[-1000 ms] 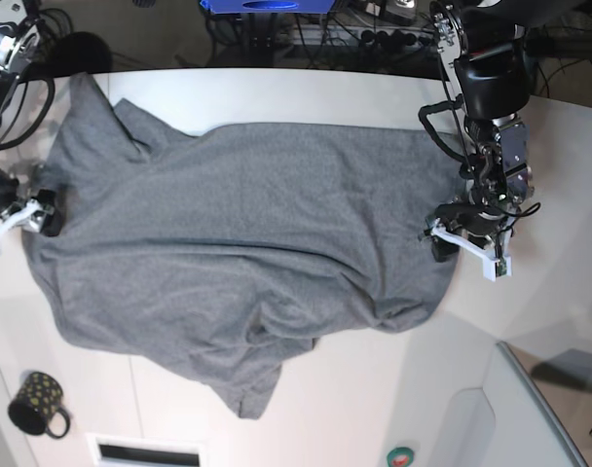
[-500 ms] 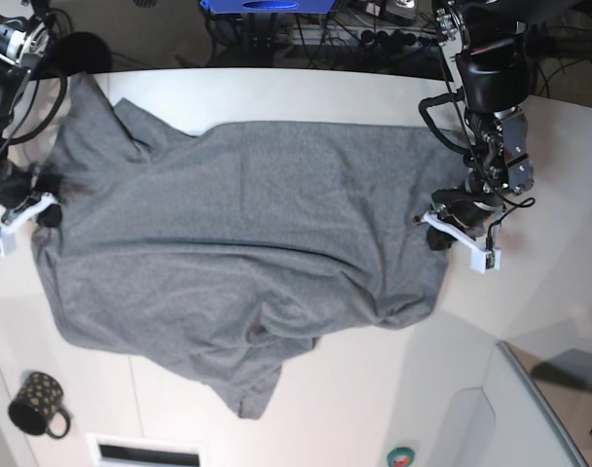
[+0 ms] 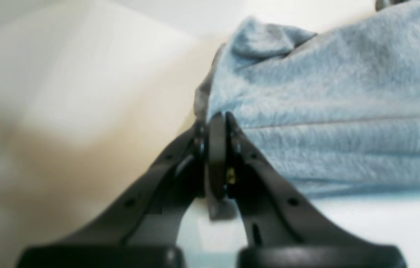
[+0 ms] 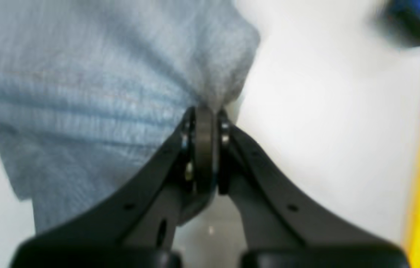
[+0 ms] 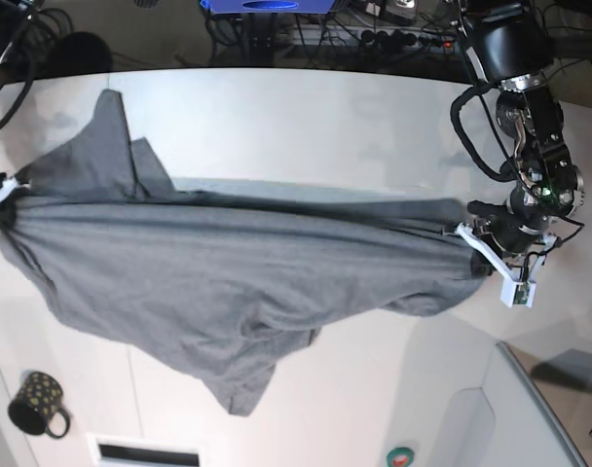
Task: Layout the t-shirt on the table in an organized manner, then fold the t-shirt properly
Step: 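Lift the grey shirt with both grippers and swing it over the table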
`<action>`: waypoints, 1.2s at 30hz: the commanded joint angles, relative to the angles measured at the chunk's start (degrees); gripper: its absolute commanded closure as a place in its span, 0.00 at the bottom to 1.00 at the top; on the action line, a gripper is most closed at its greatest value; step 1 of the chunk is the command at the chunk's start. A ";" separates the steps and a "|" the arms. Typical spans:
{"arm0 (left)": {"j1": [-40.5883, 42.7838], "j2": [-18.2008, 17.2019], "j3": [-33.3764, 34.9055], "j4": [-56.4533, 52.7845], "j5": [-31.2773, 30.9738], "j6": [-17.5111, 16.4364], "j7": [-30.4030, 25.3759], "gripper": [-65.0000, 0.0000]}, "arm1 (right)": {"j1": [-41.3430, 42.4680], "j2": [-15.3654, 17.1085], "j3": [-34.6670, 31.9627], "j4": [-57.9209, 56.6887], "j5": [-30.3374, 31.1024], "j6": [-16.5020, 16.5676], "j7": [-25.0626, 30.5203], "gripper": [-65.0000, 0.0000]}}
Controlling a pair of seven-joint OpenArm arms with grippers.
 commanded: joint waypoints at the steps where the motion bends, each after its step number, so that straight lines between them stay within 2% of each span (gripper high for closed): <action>1: -1.67 -0.89 -0.28 3.17 0.55 0.73 -0.38 1.00 | 1.13 1.08 2.21 3.94 -0.21 -0.84 -0.68 1.00; 3: -2.81 -0.89 -0.28 6.60 0.55 0.73 1.81 1.00 | 1.22 1.08 4.05 9.39 -0.21 -0.84 -3.85 1.00; 8: -9.40 -0.71 -0.19 11.17 0.55 0.73 7.88 1.00 | 4.30 1.08 3.96 18.71 -0.21 -0.84 -9.82 1.00; 14: -17.49 -0.71 0.07 12.49 0.55 0.73 12.19 1.00 | 11.77 1.26 3.88 21.52 -0.30 -0.84 -15.45 1.00; 23: -27.16 -0.98 0.16 11.70 0.99 0.73 12.89 1.00 | 21.17 5.48 1.85 21.44 -0.30 -0.84 -19.93 1.00; 30: -35.25 -0.98 0.25 4.93 1.17 0.91 12.54 1.00 | 28.47 7.50 1.50 20.91 -0.30 -0.84 -21.08 1.00; 36: -44.48 -1.15 0.25 -0.79 1.25 0.99 12.54 1.00 | 34.98 10.22 -8.43 19.06 -0.56 -0.84 -20.72 1.00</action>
